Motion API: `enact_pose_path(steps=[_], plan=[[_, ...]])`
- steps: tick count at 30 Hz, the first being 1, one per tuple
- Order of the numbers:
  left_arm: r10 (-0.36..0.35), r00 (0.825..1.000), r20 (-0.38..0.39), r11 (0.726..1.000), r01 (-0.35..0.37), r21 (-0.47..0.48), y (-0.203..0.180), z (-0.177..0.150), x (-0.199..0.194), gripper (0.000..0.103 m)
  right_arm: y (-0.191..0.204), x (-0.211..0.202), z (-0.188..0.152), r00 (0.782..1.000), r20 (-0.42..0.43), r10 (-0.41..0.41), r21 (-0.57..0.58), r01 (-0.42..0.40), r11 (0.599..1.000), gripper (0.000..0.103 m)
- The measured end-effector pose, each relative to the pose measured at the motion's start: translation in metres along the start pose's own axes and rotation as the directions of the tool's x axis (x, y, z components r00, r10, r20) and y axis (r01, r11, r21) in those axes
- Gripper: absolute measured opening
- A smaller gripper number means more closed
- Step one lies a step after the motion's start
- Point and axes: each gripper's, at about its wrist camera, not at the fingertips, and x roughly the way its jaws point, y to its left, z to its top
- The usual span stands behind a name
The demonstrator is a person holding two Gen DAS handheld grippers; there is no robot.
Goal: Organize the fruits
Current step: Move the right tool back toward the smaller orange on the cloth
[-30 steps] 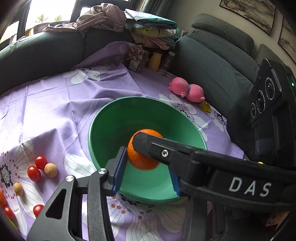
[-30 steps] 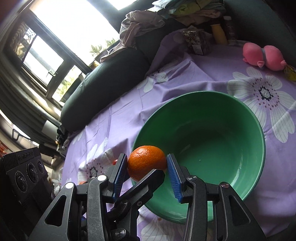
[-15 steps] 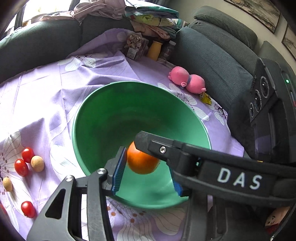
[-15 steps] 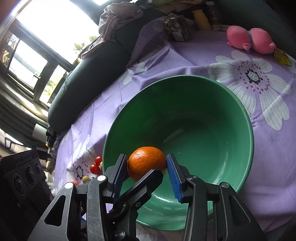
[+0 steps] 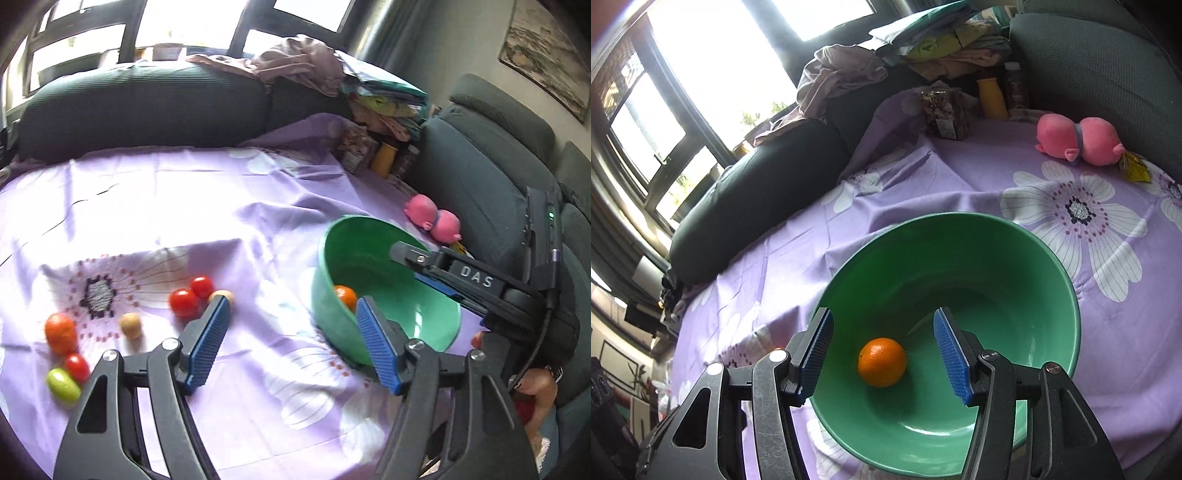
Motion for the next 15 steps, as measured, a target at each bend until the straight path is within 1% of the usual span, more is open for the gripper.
enact_pose_path(steps=[3, 5, 7, 8, 10, 12, 15], plan=[[0.114, 0.993, 0.018, 0.993, -0.113, -0.045, 0.028, -0.007, -0.013, 0.073, 0.021, 0.005, -0.005, 1.0, -0.007, 0.005, -0.061, -0.005, 0.998, 0.057], [0.202, 0.979, 0.027, 0.977, -0.2, -0.068, 0.046, -0.014, -0.019, 0.074, 0.036, 0.005, -0.01, 1.0, 0.023, -0.006, -0.111, 0.008, 0.994, 0.057], [0.263, 0.964, 0.031, 0.961, -0.26, -0.092, 0.065, -0.02, -0.023, 0.074, 0.052, 0.002, -0.014, 0.997, 0.074, -0.014, -0.157, 0.026, 0.987, 0.057], [0.273, 0.962, 0.027, 0.957, -0.269, -0.11, 0.074, -0.023, -0.024, 0.074, 0.058, 0.002, -0.016, 0.996, 0.092, -0.009, -0.175, 0.025, 0.984, 0.057], [0.268, 0.963, 0.015, 0.953, -0.263, -0.152, 0.091, -0.027, -0.025, 0.074, 0.069, 0.002, -0.02, 0.995, 0.1, 0.025, -0.2, -0.005, 0.98, 0.057], [0.261, 0.965, 0.005, 0.947, -0.255, -0.195, 0.106, -0.031, -0.026, 0.074, 0.077, 0.005, -0.023, 0.994, 0.083, 0.065, -0.215, -0.046, 0.975, 0.057], [0.275, 0.961, -0.009, 0.937, -0.27, -0.222, 0.118, -0.033, -0.026, 0.074, 0.091, 0.012, -0.03, 0.995, 0.057, 0.081, -0.244, -0.065, 0.968, 0.057]])
